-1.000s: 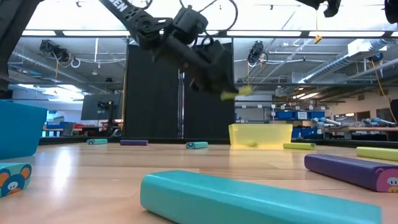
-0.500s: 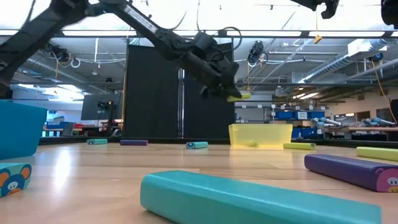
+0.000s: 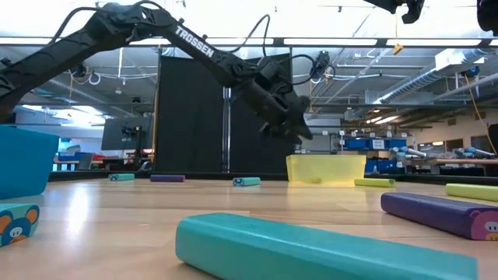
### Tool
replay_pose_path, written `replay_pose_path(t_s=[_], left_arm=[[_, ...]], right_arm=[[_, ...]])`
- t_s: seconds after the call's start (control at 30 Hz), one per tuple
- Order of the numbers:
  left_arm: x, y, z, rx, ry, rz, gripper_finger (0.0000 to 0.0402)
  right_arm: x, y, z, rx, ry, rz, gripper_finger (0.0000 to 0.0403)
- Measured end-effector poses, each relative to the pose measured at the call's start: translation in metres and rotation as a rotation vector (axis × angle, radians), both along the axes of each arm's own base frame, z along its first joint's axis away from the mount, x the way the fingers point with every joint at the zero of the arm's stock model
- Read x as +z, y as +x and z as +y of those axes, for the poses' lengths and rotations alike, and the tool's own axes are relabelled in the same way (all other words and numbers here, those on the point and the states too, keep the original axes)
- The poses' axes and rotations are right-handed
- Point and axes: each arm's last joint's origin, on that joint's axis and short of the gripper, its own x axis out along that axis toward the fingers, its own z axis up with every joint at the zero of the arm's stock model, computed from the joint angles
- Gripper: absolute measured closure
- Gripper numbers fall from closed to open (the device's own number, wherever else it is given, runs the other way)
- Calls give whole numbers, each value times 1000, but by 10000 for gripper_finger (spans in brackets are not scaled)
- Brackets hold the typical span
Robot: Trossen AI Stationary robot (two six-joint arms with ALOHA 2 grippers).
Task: Sort blocks
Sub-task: Put the green block into the yellow bin, then put the blue block into the dark blue bin
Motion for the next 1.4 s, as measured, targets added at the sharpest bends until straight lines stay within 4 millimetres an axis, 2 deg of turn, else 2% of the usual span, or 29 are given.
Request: replay_pose_path(t_s=[0.17,0.33,0.4,0.5,0.67,0.83,1.0,1.2,1.4], left_arm=[[29,-5,-6,-15,39,-46,138],[55,-28,-23,-36,93,-97,162],[70,-47,-34,-37,126,-157,179],[88,-87,-57,-37,182,-261,204],[90,-162,-97,-21,222,-373,231],[87,-225,-130,21,235,-447,237],[86,-272,-155,64,233,-540,237],[86,-313,-177,79,259,-619,237],[84,-336,-189,79,258,-603,237]], right_arm=[[0,0,0,-5,4,2,199],[-1,0,1,-3,3,11,199],[-1,0,1,-3,4,10,199],[-1,1,-1,-14,3,18,199],[-10,14,-18,-90,87,51,199],[-21,54,-46,-53,238,212,199],[-29,99,-68,-23,373,326,199],[-32,159,-77,122,458,391,195],[-49,213,-78,112,564,551,163]])
